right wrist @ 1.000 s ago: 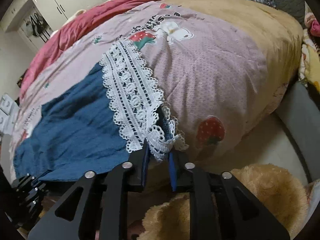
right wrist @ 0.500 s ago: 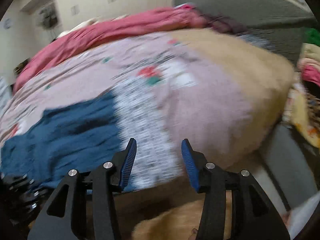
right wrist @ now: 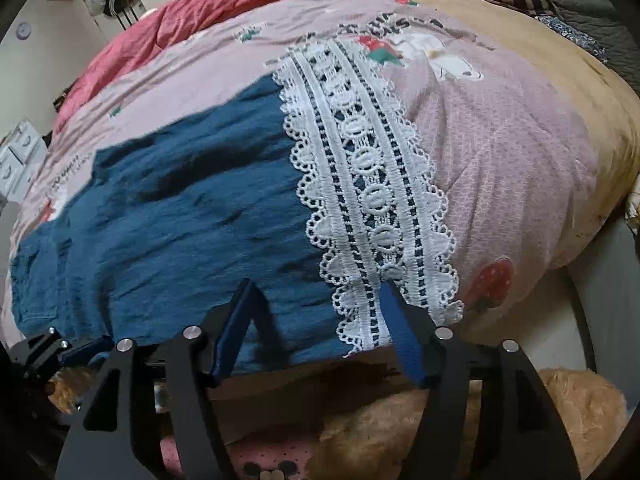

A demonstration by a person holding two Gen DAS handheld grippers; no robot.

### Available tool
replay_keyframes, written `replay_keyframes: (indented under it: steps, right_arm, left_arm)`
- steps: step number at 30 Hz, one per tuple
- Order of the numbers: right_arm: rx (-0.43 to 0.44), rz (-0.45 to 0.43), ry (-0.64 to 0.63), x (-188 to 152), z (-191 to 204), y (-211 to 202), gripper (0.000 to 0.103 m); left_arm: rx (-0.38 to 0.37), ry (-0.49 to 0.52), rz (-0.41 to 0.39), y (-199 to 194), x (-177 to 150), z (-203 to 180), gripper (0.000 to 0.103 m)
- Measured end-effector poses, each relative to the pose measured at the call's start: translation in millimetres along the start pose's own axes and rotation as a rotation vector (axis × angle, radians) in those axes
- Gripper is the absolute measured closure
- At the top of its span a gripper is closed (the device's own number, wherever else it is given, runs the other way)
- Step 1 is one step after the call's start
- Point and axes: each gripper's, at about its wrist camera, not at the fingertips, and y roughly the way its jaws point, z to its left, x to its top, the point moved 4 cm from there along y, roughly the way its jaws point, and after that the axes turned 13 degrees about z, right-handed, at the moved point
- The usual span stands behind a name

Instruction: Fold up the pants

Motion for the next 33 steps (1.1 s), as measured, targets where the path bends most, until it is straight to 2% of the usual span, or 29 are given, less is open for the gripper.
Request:
replay_keyframes:
  steps: [3,6,10,13,17,19,21,23,25,27,30,31,33]
  right_arm:
    - [0.007,-0.060,-0.030,-3,8,-16,0.039]
    - [-0.004,-0.117,-0.081,2,13,-32,0.039]
    - [-0.016,-0.170,-0.137,20,15,-50,0.039]
    - [-0.011,-0.200,-0.175,55,14,-63,0.039]
    - [0.003,-0.186,-0.275,121,16,-67,0.039]
    - [0.004,-0.154,-0.305,144,14,-57,0.039]
    - [0.035,-0.155,-0.335,164,10,-38,0.039]
    - [0.096,-0.115,-0.315,165,4,-18,0.039]
    - [0.096,-0.051,-0.283,161,-6,1,0.039]
    - [0.083,-0.054,-0.287,159,-14,5,0.039]
    - [0.137,-0.070,-0.255,162,-25,4,0.040]
    - [0.152,-0.068,-0.249,163,-27,5,0.044]
    - [0.180,-0.054,-0.239,164,-28,9,0.050]
  left_arm:
    - [-0.055,-0.038,-0.008,-12,-2,4,0.070]
    - [-0.100,-0.120,-0.063,-36,1,23,0.070]
    - [-0.033,-0.177,-0.113,-63,16,54,0.067]
    - [0.023,-0.211,-0.112,-72,38,83,0.064]
    - [0.050,-0.251,-0.074,-65,70,117,0.061]
    - [0.065,-0.282,-0.049,-54,86,137,0.054]
    - [0.098,-0.295,-0.028,-44,95,150,0.053]
    - [0.105,-0.295,-0.005,-30,101,162,0.052]
    - [0.086,-0.295,0.017,-17,104,169,0.052]
    - [0.060,-0.288,0.030,-8,105,171,0.052]
    - [0.018,-0.294,0.035,3,107,173,0.053]
    - [0.010,-0.293,0.033,5,107,172,0.053]
    - [0.000,-0.293,0.033,6,109,171,0.078]
